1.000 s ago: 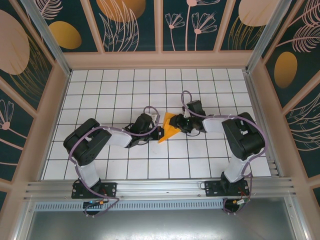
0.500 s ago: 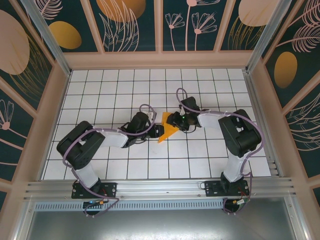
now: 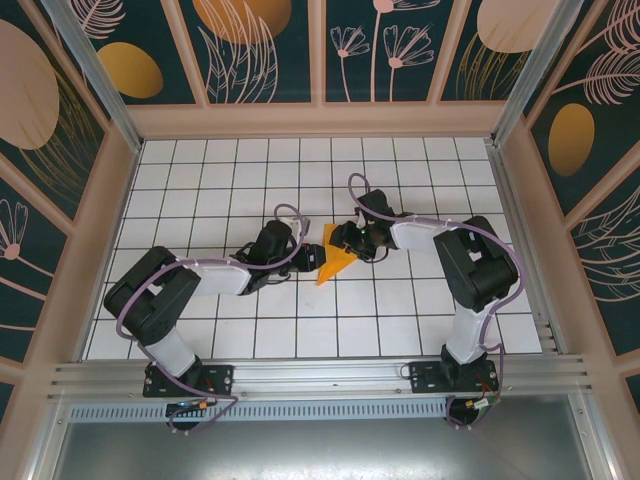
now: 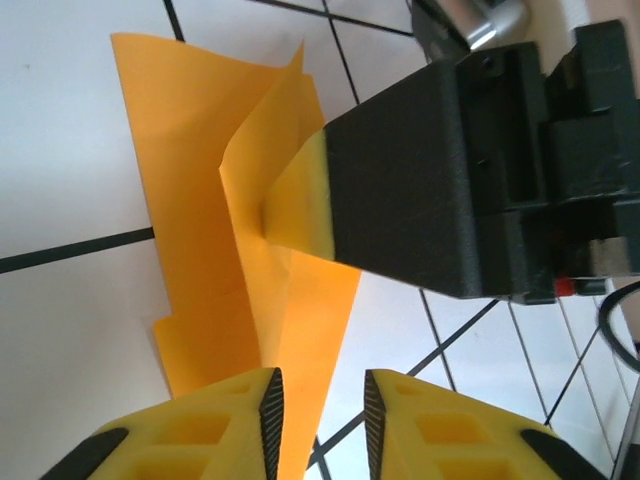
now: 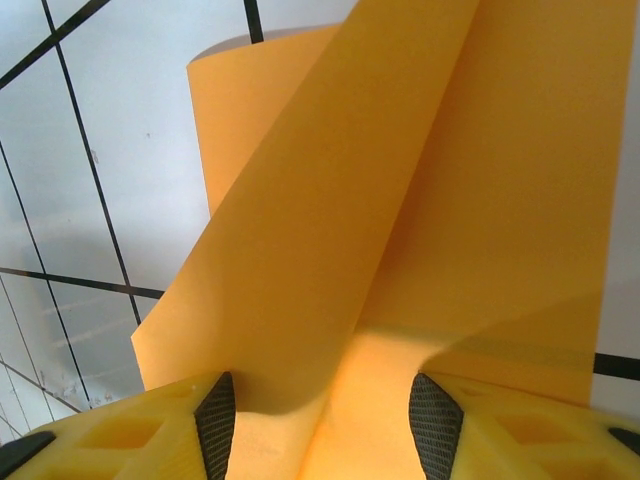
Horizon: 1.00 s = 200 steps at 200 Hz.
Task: Fold a paper plane with a square sheet of paper (pick it up from the middle)
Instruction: Fourth fold the wing at the center of the table.
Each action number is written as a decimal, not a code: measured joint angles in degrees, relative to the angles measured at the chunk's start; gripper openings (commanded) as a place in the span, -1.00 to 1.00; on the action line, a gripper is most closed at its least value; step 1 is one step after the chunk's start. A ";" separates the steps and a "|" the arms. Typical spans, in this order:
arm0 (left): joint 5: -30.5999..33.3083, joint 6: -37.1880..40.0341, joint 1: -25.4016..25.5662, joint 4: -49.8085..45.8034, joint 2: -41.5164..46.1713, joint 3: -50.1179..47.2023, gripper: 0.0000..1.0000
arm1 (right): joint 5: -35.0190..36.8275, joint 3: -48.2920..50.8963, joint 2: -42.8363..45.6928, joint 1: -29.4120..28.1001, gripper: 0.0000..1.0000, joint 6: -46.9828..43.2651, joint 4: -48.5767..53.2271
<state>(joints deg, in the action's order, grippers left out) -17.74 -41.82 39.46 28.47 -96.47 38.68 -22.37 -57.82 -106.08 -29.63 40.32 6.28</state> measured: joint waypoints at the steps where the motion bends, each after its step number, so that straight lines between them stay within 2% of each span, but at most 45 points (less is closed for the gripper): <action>1: 0.00 0.00 0.00 -0.02 -0.09 0.00 -0.27 | 0.02 -0.02 0.00 0.00 0.10 -0.02 0.02; 13: 0.00 -0.24 0.00 -0.07 -0.94 0.07 -0.22 | 0.02 -0.04 -0.04 0.00 0.09 -0.02 0.04; 42: -0.35 -0.52 0.00 -0.11 -4.26 1.20 -0.25 | 0.02 -0.07 -0.07 0.00 0.09 -0.04 0.04; 91: -2.75 -1.18 0.00 0.07 -7.37 2.89 -0.47 | 0.02 -0.07 -0.07 0.00 0.08 -0.57 0.04; 200: -6.10 -0.24 0.00 1.51 -10.58 5.16 -0.65 | -0.02 -0.04 -0.11 -0.02 0.07 -0.85 0.02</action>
<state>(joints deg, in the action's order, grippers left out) -23.83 -42.06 39.46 29.98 -107.04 43.83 -22.39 -57.87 -106.19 -29.65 39.46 6.31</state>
